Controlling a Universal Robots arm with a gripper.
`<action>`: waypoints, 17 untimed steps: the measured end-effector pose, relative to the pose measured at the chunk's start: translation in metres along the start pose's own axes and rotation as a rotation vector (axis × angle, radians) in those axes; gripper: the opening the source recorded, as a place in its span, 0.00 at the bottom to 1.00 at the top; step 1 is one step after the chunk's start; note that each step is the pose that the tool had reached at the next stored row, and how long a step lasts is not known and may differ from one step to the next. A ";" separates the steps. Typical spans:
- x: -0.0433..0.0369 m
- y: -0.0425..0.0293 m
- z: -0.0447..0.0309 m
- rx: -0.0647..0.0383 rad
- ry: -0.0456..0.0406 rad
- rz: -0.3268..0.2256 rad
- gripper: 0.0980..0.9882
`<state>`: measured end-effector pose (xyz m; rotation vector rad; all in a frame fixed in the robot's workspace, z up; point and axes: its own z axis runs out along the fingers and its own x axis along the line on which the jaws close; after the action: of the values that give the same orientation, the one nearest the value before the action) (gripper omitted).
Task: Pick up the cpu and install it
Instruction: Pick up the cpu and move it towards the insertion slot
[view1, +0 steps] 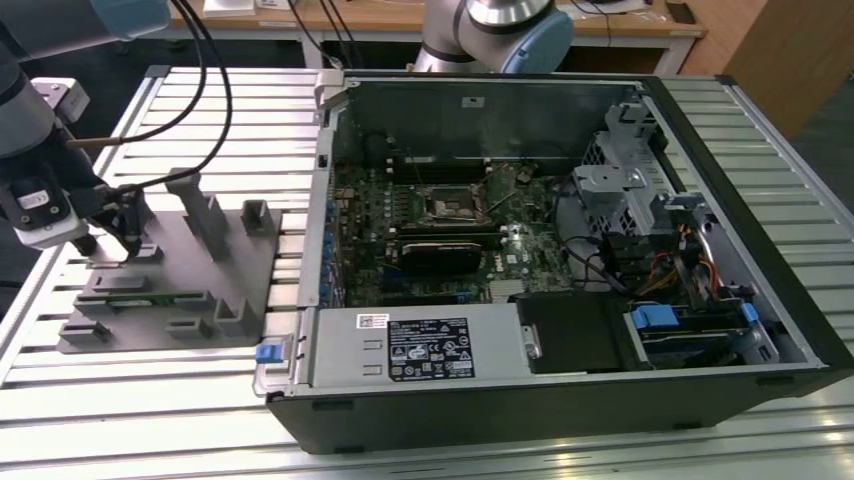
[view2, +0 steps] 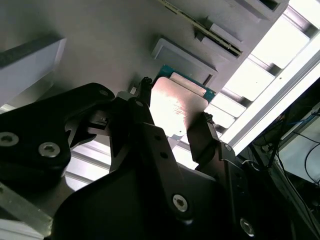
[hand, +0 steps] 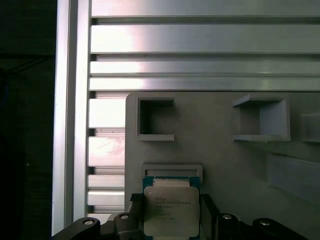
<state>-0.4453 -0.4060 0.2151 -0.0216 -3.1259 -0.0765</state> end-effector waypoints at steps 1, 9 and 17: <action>0.0000 0.0001 -0.0001 0.000 0.0000 0.000 0.50; 0.0000 0.0011 -0.0020 0.000 -0.0001 0.000 0.50; 0.0001 0.0018 -0.0046 0.000 -0.0002 0.000 0.50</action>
<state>-0.4453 -0.4045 0.2197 -0.0216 -3.1261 -0.0766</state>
